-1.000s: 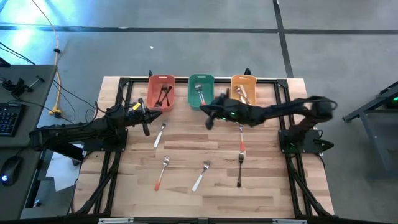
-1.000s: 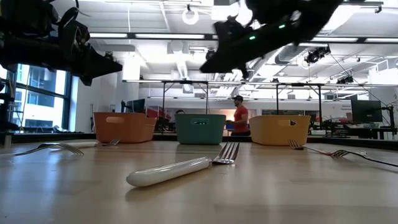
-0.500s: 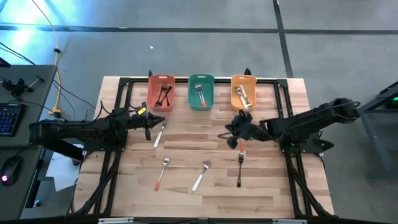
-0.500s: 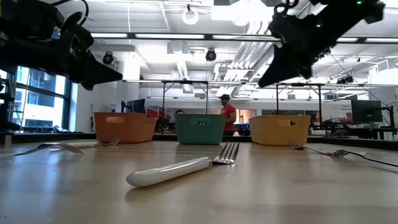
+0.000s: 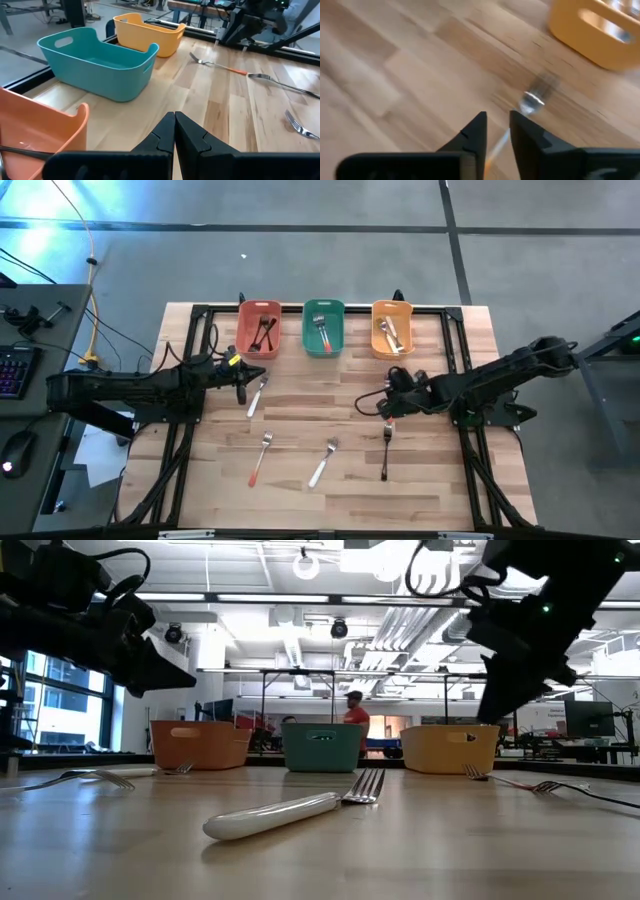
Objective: Sort silverware by color (type)
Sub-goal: Put the top orange fork into the green bin
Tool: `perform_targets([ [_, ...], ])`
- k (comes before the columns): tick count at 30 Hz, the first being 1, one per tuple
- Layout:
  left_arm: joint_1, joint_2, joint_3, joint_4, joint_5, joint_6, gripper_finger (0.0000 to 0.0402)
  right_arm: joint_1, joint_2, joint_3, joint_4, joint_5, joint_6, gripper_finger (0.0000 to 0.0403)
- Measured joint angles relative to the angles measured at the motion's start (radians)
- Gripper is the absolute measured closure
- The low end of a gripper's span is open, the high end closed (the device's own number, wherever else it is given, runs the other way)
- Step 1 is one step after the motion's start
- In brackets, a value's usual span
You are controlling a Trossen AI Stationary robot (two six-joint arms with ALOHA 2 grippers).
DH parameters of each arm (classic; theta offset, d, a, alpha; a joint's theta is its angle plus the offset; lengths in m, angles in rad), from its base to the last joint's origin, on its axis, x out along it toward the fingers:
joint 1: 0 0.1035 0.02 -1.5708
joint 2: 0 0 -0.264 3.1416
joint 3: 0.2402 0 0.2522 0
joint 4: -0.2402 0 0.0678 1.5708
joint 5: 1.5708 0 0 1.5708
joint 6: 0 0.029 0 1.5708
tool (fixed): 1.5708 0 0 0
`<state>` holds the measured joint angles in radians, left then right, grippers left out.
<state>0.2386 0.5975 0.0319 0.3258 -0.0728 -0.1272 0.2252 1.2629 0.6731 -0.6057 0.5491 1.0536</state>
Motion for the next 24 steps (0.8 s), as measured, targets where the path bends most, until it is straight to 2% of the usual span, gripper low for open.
perform_targets([
  [8, 0.0, 0.0, 0.0, -0.001, -0.002, -0.002, 0.0402, -0.036, 0.0, 0.0, -0.065, -0.027, 0.137, 0.0268],
  [14, 0.003, 0.0, 0.0, -0.001, -0.002, -0.002, 0.0402, -0.095, 0.022, 0.0, -0.063, -0.107, 0.181, 0.0263],
  [24, 0.003, 0.0, 0.0, -0.001, -0.002, 0.0, 0.0401, -0.195, 0.192, 0.0, 0.041, -0.246, 0.195, 0.0263],
])
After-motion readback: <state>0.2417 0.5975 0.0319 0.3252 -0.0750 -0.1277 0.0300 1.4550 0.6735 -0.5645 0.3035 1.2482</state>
